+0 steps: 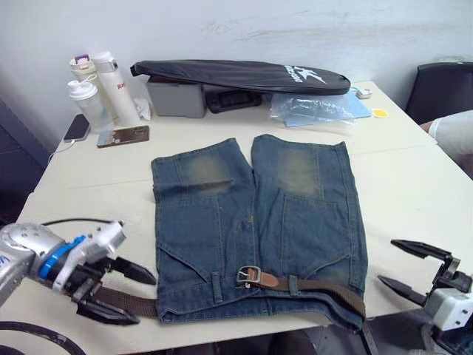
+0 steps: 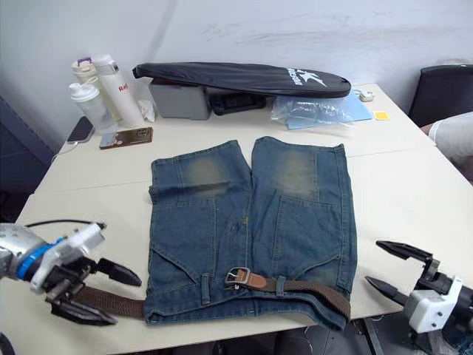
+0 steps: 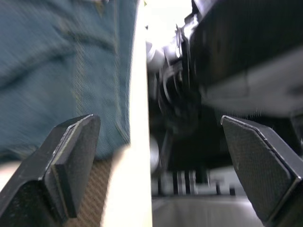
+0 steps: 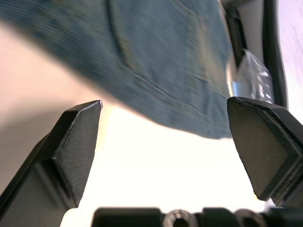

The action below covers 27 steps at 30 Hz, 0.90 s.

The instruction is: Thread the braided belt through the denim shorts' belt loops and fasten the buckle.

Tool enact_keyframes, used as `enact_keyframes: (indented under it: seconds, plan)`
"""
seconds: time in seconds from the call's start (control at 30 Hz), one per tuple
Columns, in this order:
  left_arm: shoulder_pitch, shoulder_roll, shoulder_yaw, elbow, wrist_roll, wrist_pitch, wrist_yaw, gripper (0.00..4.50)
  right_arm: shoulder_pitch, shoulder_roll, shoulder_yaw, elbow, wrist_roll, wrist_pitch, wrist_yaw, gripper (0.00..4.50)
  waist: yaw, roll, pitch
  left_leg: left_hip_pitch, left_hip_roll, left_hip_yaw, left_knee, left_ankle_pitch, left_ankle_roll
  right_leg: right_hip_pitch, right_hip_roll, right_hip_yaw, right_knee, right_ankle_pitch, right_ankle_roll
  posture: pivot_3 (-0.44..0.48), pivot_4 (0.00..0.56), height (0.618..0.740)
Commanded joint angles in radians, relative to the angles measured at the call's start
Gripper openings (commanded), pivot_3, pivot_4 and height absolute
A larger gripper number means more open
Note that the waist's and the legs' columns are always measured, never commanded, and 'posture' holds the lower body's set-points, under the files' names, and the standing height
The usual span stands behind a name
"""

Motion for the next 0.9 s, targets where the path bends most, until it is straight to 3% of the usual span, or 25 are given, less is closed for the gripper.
enact_keyframes:
  seconds: [0.03, 0.17, 0.3, 0.4, 0.67, 0.8, 0.9]
  plan:
    - [-0.14, -0.048, 0.036, 0.056, -0.05, 0.053, -0.031, 4.48, -0.016, -0.022, -0.001, -0.13, 0.15, 0.163, 0.014, 4.5, 0.0, 0.001, 0.0, 0.0, 0.0, 0.0, 0.0, 0.0, 0.0, 0.0, 0.001, 0.0, 0.001, 0.0, 0.0, 0.0, 0.15, 0.622]
    - [-0.355, -0.226, -0.022, 0.116, 0.037, 0.101, 0.196, 4.48, -0.092, -0.012, 0.062, -0.398, 0.349, 0.565, 0.079, 4.5, 0.001, 0.001, -0.001, -0.001, -0.001, 0.0, 0.0, 0.002, 0.002, 0.003, 0.0, 0.005, 0.003, 0.001, 0.001, 0.0, 0.15, 0.622]
    - [-0.483, -0.37, -0.144, 0.136, 0.229, 0.134, 0.427, 4.48, -0.232, 0.024, 0.122, -0.622, 0.544, 1.14, -0.005, 4.5, 0.002, 0.0, -0.002, -0.001, -0.001, -0.002, 0.0, 0.003, 0.002, 0.003, 0.0, 0.009, 0.005, 0.003, 0.005, 0.0, 0.15, 0.622]
    - [-0.555, -0.492, -0.203, 0.17, 0.326, 0.205, 0.604, 4.48, -0.34, 0.023, 0.171, -0.726, 0.629, 1.459, -0.015, 4.5, 0.005, -0.001, -0.002, -0.001, -0.003, -0.006, 0.0, 0.003, 0.002, 0.002, 0.002, 0.014, 0.008, 0.004, 0.006, 0.0, 0.15, 0.622]
    - [-0.554, -0.593, -0.339, 0.148, 0.474, 0.241, 0.701, 4.48, -0.53, 0.06, 0.321, -0.768, 0.652, 2.0, 0.008, 4.5, 0.006, 0.0, -0.004, -0.002, -0.002, -0.013, -0.002, -0.001, 0.013, 0.0, 0.015, 0.035, 0.022, 0.006, 0.003, 0.0, 0.15, 0.622]
    - [-0.538, -0.603, -0.378, 0.152, 0.52, 0.271, 0.719, 4.48, -0.529, 0.075, 0.45, -0.813, 0.599, 2.127, 0.065, 4.5, 0.006, 0.003, -0.007, -0.005, -0.003, -0.014, 0.0, -0.003, 0.023, 0.0, 0.015, 0.039, 0.026, 0.006, 0.002, 0.0, 0.15, 0.622]
    - [-0.531, -0.614, -0.39, 0.168, 0.554, 0.29, 0.743, 4.48, -0.512, 0.096, 0.465, -0.812, 0.586, 2.207, 0.062, 4.5, 0.005, 0.0, -0.016, -0.004, -0.003, -0.015, 0.0, -0.006, 0.03, 0.002, 0.015, 0.038, 0.025, 0.004, -0.002, 0.0, 0.15, 0.622]
